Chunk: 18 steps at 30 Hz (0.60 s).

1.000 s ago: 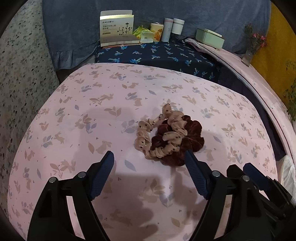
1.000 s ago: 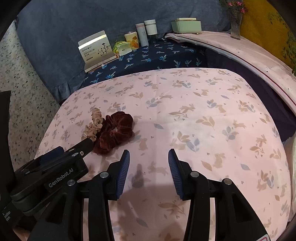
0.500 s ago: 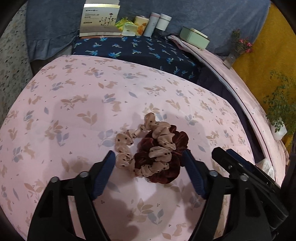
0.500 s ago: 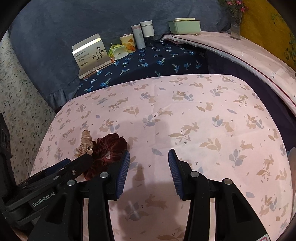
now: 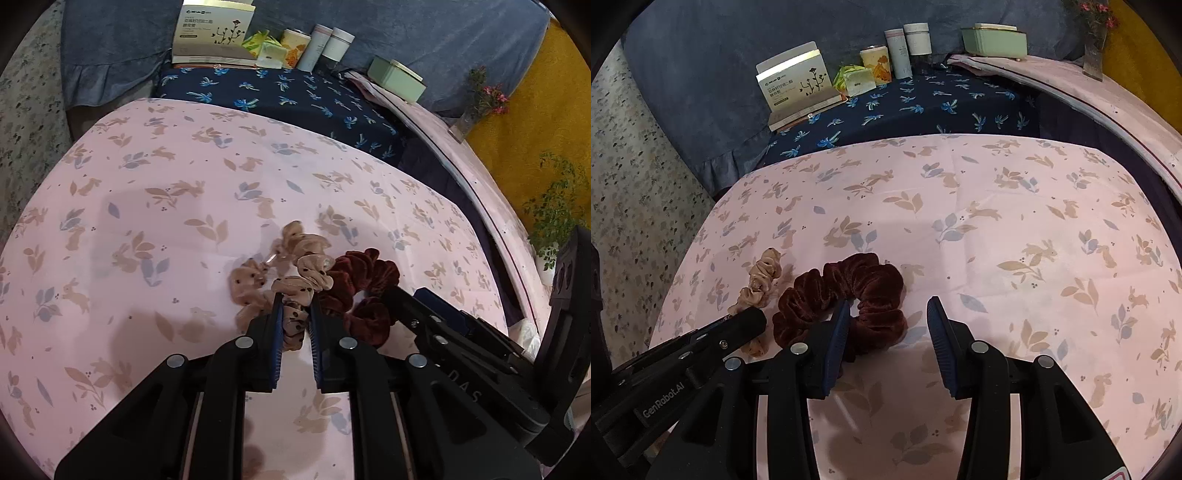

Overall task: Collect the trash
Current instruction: 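Grasp the brown scrunchie with the left gripper while the right gripper grasps the dark-red scrunchie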

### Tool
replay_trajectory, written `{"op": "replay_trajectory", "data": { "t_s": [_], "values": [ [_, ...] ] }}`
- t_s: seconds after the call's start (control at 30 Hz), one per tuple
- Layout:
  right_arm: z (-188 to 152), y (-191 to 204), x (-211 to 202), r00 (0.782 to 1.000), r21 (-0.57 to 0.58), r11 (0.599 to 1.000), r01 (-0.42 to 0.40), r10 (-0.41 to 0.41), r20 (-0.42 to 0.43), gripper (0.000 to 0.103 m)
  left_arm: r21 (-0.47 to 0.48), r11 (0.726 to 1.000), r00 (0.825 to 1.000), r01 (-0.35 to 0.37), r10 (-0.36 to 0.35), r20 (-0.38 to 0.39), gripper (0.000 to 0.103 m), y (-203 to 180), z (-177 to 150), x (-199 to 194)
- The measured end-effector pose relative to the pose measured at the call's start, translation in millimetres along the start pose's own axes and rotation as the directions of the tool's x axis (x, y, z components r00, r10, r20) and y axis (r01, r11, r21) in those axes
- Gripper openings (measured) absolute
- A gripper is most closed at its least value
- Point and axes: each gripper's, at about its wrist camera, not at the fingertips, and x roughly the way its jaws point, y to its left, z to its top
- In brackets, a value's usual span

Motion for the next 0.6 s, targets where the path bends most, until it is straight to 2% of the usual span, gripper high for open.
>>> {"op": "replay_trajectory", "data": {
  "t_s": [0.07,0.17,0.23,0.4,0.6],
  "values": [
    [-3,4,8,1.000,-0.011,1.000,0.013,-0.013,-0.020,0.042,-0.003,1.000,1.000,-0.008,0.008,-0.004,0.012,1,-1,1],
    [-9,5,11,0.999,-0.019,0.999,0.030,-0.031,-0.024,0.032,0.004,1.000,1.000,-0.031,0.031,-0.003,0.012,0,-4,2],
    [-10,3,10,0.999,-0.019,0.999,0.030,-0.030,-0.024,0.022,0.018,0.998,0.998,-0.056,0.056,-0.004,0.012,-4,-6,3],
    [-19,-5,-2,0.997,-0.025,0.997,0.072,-0.072,-0.018,0.015,0.046,0.996,0.997,-0.081,0.081,-0.001,0.012,-15,-15,2],
    [-39,-30,-26,0.995,0.016,0.994,0.104,-0.104,-0.005,0.014,0.078,0.994,0.996,-0.082,0.083,-0.012,0.012,-36,-33,0]
  ]
}}
